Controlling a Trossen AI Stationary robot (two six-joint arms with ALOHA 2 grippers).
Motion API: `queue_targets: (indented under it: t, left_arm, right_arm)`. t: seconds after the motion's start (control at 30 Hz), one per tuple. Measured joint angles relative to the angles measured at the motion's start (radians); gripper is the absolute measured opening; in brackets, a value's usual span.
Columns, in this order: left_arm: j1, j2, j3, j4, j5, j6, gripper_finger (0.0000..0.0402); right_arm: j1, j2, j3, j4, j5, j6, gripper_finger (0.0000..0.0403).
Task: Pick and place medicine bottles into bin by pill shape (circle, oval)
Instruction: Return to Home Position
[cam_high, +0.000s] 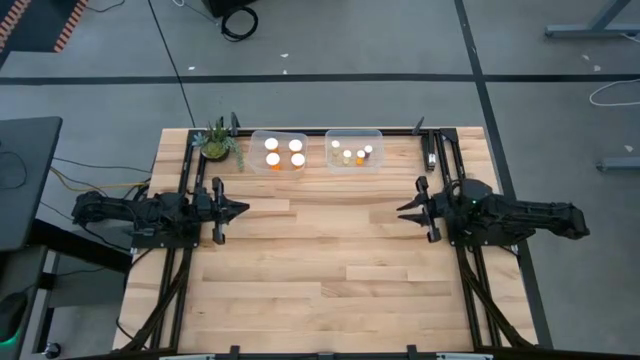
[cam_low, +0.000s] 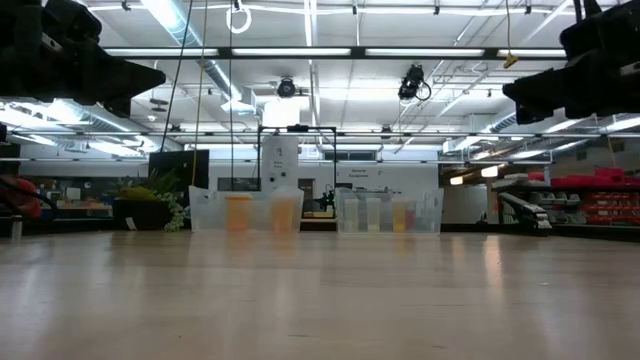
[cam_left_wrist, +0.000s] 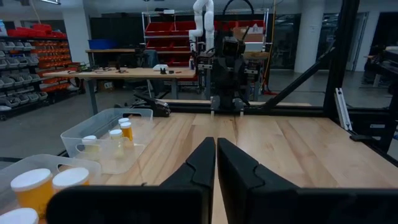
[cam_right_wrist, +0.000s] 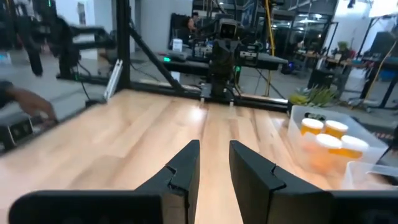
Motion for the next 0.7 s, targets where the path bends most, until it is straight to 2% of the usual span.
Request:
queue_targets:
  t: [0.2, 0.27, 0.7]
  left_arm:
    - [0.000, 0.000, 0.000, 0.000, 0.000, 0.000, 0.0033]
    - [0.000, 0.000, 0.000, 0.000, 0.000, 0.000, 0.0036]
    - [0.000, 0.000, 0.000, 0.000, 0.000, 0.000, 0.0026]
  right_arm:
    - [-0.002, 0.000, 0.000, -0.024, 0.003, -0.266, 0.0093]
    - [-0.002, 0.000, 0.000, -0.025, 0.003, -0.307, 0.0093]
    - [-0.002, 0.000, 0.001, -0.027, 0.002, -0.295, 0.0093]
